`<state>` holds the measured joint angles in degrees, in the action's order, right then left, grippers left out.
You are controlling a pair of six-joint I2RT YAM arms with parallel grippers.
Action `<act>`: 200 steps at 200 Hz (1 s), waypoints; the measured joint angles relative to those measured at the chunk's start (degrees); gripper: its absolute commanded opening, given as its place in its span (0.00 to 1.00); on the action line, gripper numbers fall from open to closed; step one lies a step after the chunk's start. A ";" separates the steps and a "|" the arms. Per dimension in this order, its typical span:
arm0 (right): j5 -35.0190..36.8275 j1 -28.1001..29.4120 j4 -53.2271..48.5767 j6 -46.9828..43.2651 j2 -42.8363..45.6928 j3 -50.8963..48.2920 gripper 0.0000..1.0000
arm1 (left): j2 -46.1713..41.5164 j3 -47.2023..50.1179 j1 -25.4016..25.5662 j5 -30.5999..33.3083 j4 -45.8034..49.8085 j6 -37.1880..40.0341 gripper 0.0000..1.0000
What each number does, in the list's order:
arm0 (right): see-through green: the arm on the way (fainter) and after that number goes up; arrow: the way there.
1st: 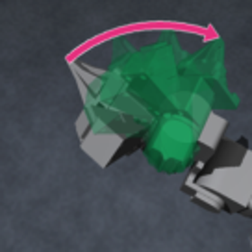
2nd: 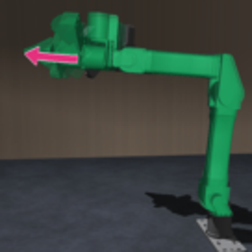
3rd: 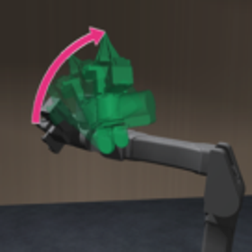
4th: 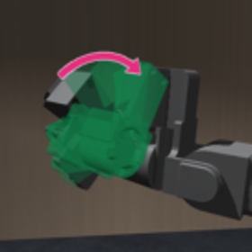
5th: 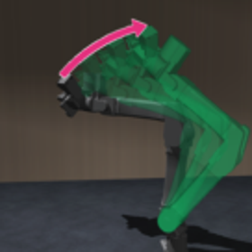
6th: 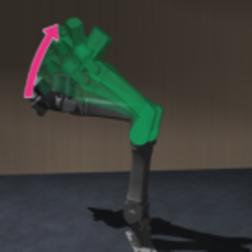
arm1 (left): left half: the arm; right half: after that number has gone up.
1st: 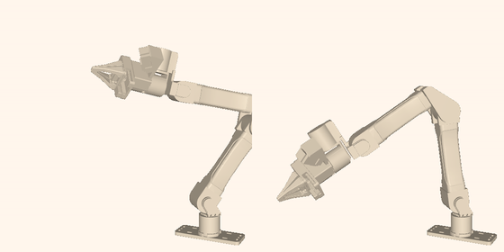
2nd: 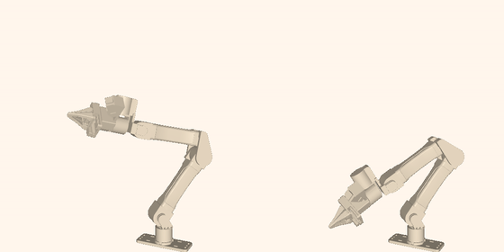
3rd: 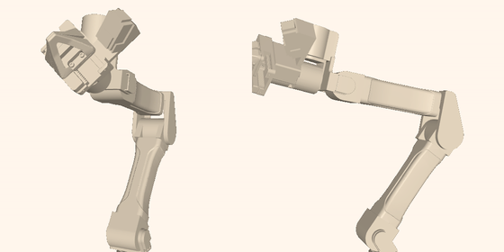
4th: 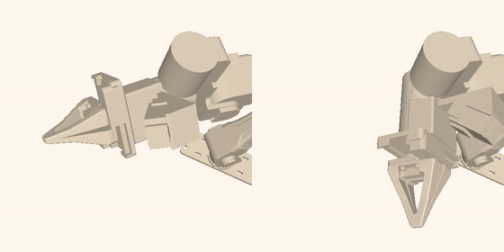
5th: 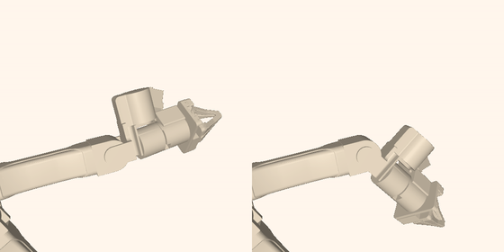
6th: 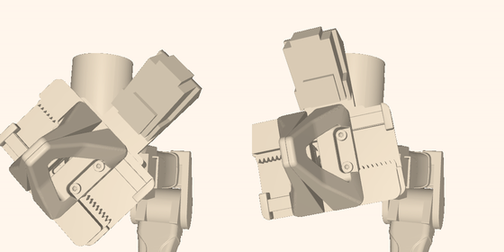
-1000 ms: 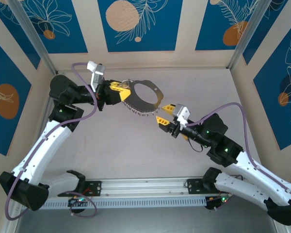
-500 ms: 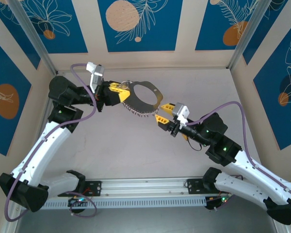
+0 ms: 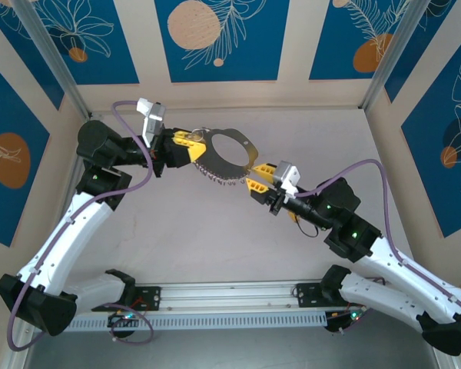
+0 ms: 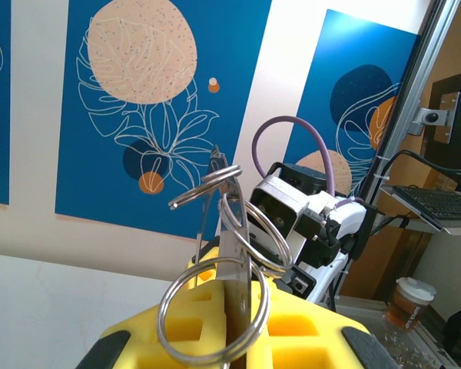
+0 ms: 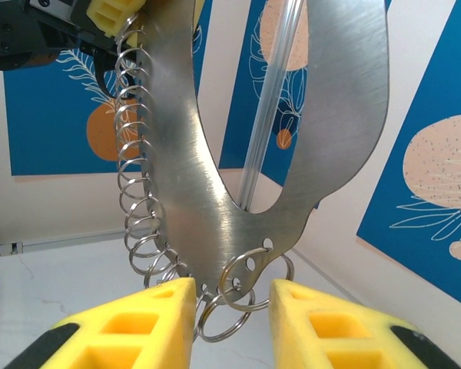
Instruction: Put the keys on the keyring
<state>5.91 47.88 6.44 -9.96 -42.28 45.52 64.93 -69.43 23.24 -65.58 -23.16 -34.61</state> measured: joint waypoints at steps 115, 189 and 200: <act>-0.42 -1.09 0.22 1.95 -1.40 0.98 0.19 | -0.76 0.61 0.00 0.00 0.31 0.59 0.00; -0.76 -1.09 -0.92 2.49 -1.40 1.64 0.07 | -1.16 0.61 -0.22 0.09 1.40 1.77 0.00; -0.61 -1.09 -1.68 2.49 -1.44 2.16 0.06 | -1.31 0.61 -0.22 0.20 1.62 2.19 0.00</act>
<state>5.30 46.78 4.75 -7.46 -43.72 47.68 63.61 -68.82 23.03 -65.39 -21.54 -32.42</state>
